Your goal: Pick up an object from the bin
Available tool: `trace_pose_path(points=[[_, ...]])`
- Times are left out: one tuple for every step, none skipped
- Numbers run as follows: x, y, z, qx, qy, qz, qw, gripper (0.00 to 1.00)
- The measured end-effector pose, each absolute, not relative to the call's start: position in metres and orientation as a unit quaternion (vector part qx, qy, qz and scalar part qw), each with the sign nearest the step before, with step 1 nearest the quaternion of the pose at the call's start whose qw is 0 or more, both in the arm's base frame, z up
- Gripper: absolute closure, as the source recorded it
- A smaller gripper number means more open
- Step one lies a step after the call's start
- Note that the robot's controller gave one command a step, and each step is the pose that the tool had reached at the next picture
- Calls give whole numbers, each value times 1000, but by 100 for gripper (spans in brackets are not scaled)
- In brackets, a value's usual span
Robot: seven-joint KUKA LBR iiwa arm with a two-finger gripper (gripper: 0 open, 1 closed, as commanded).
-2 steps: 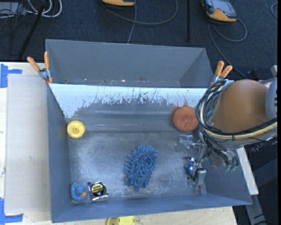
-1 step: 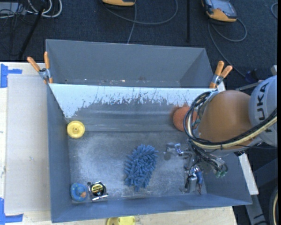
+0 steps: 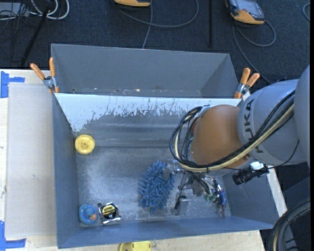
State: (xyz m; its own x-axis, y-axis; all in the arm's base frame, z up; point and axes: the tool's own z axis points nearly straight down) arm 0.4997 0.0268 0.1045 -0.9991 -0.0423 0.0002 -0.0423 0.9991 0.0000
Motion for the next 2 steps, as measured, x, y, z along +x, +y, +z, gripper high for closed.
trace_pose_path(points=[[517,53,87,47,-999,-2,0,0],[516,64,72,117,-993,1,-2,100]])
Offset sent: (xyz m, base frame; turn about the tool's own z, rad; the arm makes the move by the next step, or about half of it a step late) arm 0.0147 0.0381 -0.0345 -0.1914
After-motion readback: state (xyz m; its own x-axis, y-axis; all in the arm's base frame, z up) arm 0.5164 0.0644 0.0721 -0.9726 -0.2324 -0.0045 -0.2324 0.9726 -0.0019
